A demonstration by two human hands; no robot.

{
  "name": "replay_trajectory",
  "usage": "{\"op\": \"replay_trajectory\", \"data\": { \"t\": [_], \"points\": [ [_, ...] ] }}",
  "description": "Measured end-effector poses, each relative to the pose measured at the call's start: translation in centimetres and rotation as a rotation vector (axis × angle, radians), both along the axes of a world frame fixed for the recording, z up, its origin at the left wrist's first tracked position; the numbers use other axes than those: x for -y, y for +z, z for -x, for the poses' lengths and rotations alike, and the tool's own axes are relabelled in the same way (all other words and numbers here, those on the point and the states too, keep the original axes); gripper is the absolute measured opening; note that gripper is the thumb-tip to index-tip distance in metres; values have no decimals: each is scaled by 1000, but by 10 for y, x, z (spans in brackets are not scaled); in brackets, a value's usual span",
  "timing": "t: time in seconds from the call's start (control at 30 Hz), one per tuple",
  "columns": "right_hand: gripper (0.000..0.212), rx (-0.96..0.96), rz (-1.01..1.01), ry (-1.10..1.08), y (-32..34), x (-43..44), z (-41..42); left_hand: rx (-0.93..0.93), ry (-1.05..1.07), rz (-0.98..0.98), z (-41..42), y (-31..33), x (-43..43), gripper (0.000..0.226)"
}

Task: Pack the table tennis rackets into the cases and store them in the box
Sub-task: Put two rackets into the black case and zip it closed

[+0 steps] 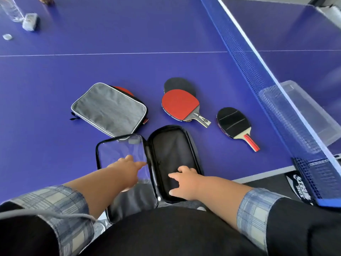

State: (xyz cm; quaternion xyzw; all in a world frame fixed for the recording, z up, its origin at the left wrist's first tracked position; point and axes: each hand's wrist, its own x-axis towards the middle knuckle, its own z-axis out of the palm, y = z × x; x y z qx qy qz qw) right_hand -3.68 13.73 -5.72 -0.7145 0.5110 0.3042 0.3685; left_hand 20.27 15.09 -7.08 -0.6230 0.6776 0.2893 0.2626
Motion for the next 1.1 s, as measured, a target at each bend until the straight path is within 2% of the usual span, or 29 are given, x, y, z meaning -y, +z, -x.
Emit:
{"op": "replay_trajectory", "data": {
  "t": [0.2, 0.33, 0.47, 0.5, 0.57, 0.6, 0.63, 0.7, 0.73, 0.8, 0.87, 0.93, 1.1],
  "points": [
    [60, 238, 56, -292, 10, 17, 32, 16, 63, 139, 26, 9, 29, 37],
    [44, 344, 158, -517, 14, 38, 63, -80, 213, 284, 62, 15, 59, 24],
    [35, 448, 261, -687, 21, 71, 98, -445, 726, 263, 110, 16, 94, 35],
    [34, 470, 302, -739, 21, 84, 104, -545, 868, 261, 121, 17, 103, 32],
    [37, 505, 353, -829, 21, 115, 111, -703, 1109, 255, 141, 18, 123, 3],
    [41, 509, 354, -850, 20, 131, 112, -773, 1202, 250, 149, 15, 132, 18],
    [45, 502, 336, -851, 17, 147, 112, -840, 1291, 235, 156, 13, 141, 24],
    [54, 468, 252, -854, 6, 177, 108, -898, 1430, 245, 164, 6, 155, 11],
    [56, 464, 179, -891, -1, 189, 106, -915, 1484, 241, 166, -2, 160, 15],
    [49, 494, -1, -995, -13, 206, 101, -942, 1576, 233, 170, -10, 164, 40],
    [39, 525, -112, -986, -20, 215, 98, -944, 1587, 263, 173, -15, 165, 37],
    [29, 545, -131, -930, -23, 217, 101, -954, 1604, 271, 176, -11, 164, 33],
    [23, 687, -262, -997, -9, 205, 98, -1009, 1691, 250, 177, 2, 159, 30]
  ]
}}
